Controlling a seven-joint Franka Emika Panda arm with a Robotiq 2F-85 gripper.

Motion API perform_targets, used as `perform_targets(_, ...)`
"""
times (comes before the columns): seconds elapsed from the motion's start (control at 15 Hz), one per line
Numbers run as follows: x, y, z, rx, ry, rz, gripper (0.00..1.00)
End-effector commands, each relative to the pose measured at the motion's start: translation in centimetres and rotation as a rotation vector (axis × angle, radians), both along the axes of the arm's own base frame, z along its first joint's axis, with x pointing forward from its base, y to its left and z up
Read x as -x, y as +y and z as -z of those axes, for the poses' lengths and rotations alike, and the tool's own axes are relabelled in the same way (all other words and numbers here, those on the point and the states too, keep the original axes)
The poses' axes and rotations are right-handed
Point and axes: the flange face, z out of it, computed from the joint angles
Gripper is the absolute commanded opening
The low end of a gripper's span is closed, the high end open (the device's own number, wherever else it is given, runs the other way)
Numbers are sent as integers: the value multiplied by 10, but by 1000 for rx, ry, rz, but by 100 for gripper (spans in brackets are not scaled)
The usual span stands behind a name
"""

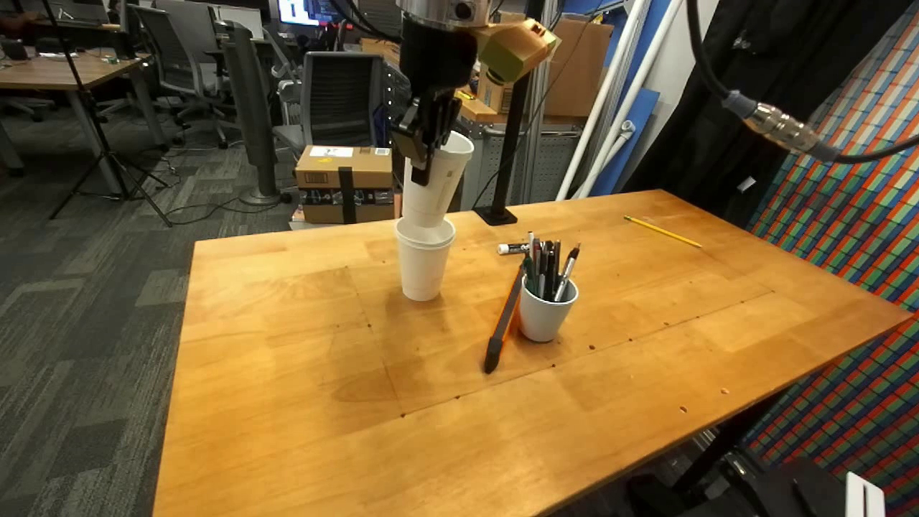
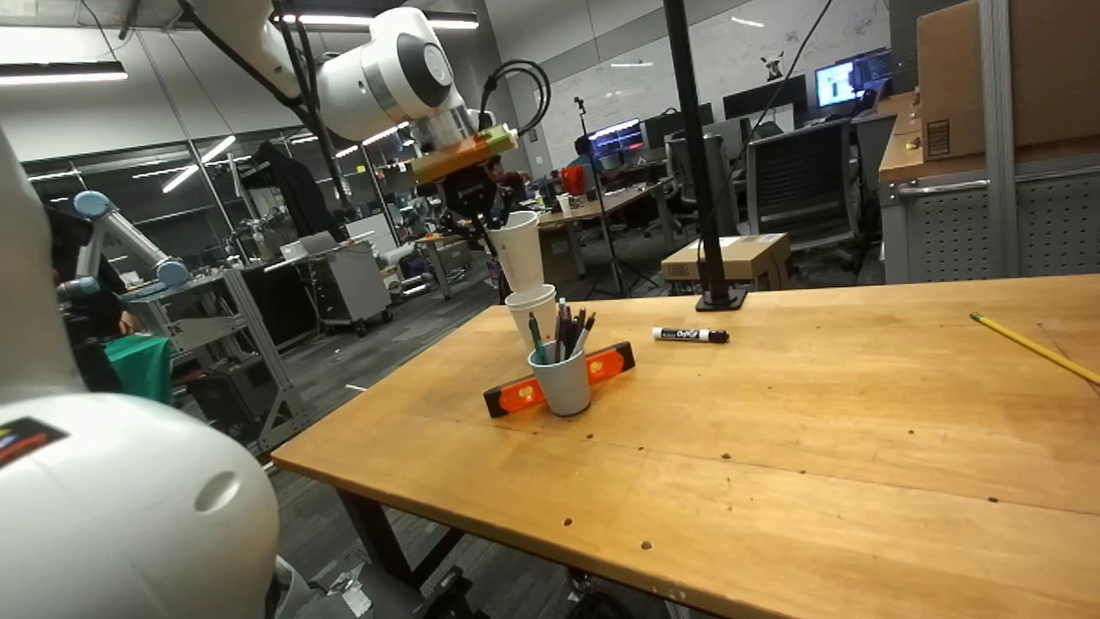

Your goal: Stack the white cups together then put the marker in the stacked cups.

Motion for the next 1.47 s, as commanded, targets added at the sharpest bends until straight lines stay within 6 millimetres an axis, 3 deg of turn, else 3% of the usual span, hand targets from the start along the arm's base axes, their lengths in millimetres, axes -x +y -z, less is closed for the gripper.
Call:
perform_targets(0.0,-9,-5,-1,0,-18,-22,5)
perform_targets(0.13,-9,-5,3,3,-9,-23,4)
perform_targets(0.2,-8,-4,5,4,-6,-18,28)
perform_targets(0.4,-6,0,12,10,4,-16,44)
perform_targets(0.87,-15,-7,20,26,6,-9,98)
perform_targets(1.07,-28,-22,18,38,-7,8,100)
perform_targets(1.4,-51,-68,18,35,35,-37,100)
